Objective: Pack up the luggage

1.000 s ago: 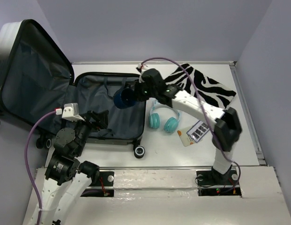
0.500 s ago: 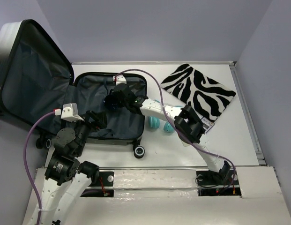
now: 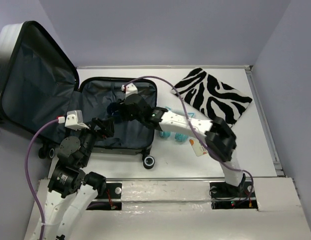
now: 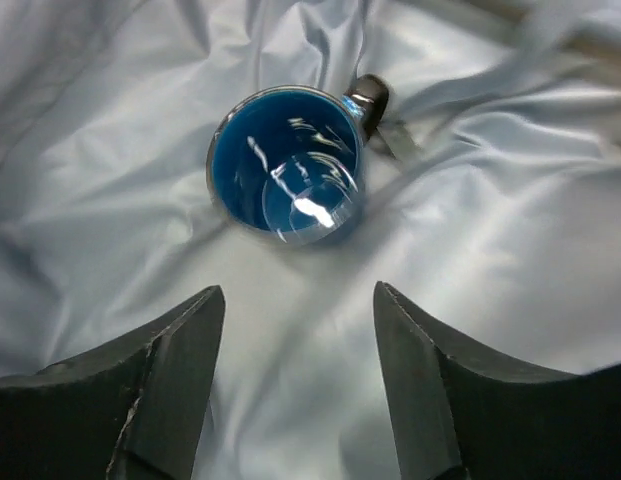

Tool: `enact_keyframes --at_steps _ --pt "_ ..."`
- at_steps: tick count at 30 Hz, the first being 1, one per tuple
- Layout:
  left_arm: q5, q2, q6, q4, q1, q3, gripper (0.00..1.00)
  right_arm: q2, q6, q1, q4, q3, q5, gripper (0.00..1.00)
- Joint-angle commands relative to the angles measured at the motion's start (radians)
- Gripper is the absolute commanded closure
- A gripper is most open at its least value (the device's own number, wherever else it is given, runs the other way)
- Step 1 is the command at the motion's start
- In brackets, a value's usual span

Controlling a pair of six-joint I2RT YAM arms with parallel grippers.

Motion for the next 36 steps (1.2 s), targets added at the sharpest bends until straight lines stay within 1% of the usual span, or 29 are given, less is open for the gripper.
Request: enact_keyframes --at_steps 1,2,3,4,5,6,9,10,12,16,18,21,24,30,34,36 --pt "-0.012 -0.017 -0.003 0.038 0.009 0.023 0.01 -0.305 -0.009 -0.013 -0.047 -0.105 0.024 0.23" --pt "-0.009 -0.017 -0.004 0.041 0.009 0.022 0.01 -0.348 -0.004 -0.026 -0.084 -0.184 0.039 0.18" --pt "-0.005 -0.018 -0.003 0.043 0.009 0.020 0.01 -0.388 0.005 -0.043 -0.121 -0.231 0.049 0.14" --pt "0.002 -0.020 -0.001 0.045 0.009 0.020 0.01 -0.461 0.046 -0.062 -0.191 -0.283 0.064 0.09" --pt "0.007 -0.020 -0.001 0.048 0.012 0.019 0.01 -0.501 0.075 -0.116 -0.218 -0.341 0.067 0.07" --pt "0.011 -0.021 0.000 0.049 0.011 0.019 0.01 -0.579 0.136 -0.147 -0.248 -0.466 0.038 0.04" --pt "0.019 -0.018 0.002 0.052 0.017 0.016 0.01 -0.685 0.230 -0.239 -0.253 -0.645 0.027 0.00" --pt "0.021 -0.014 0.002 0.052 0.018 0.016 0.01 -0.728 0.244 -0.253 -0.253 -0.726 0.033 0.00" --pt "0.030 -0.008 0.002 0.054 0.020 0.016 0.01 -0.739 0.266 -0.289 -0.253 -0.773 0.024 0.00" --pt "0.039 0.003 0.005 0.057 0.025 0.013 0.01 -0.654 0.260 -0.290 -0.247 -0.748 0.020 0.00" --pt "0.036 0.005 0.004 0.055 0.025 0.013 0.01 -0.577 0.263 -0.299 -0.245 -0.722 0.073 0.00" --pt "0.034 0.002 0.003 0.052 0.026 0.013 0.01 -0.494 0.285 -0.308 -0.253 -0.713 0.101 0.01" --pt "0.041 0.002 0.003 0.055 0.026 0.013 0.01 -0.457 0.318 -0.317 -0.273 -0.731 0.144 0.02" --pt "0.053 -0.003 0.008 0.061 0.026 0.011 0.01 -0.466 0.347 -0.317 -0.301 -0.790 0.187 0.03" --pt "0.053 -0.009 0.008 0.060 0.026 0.010 0.01 -0.463 0.355 -0.317 -0.342 -0.787 0.210 0.00" --pt "0.054 -0.011 0.007 0.060 0.026 0.010 0.01 -0.505 0.333 -0.317 -0.344 -0.787 0.211 0.00"
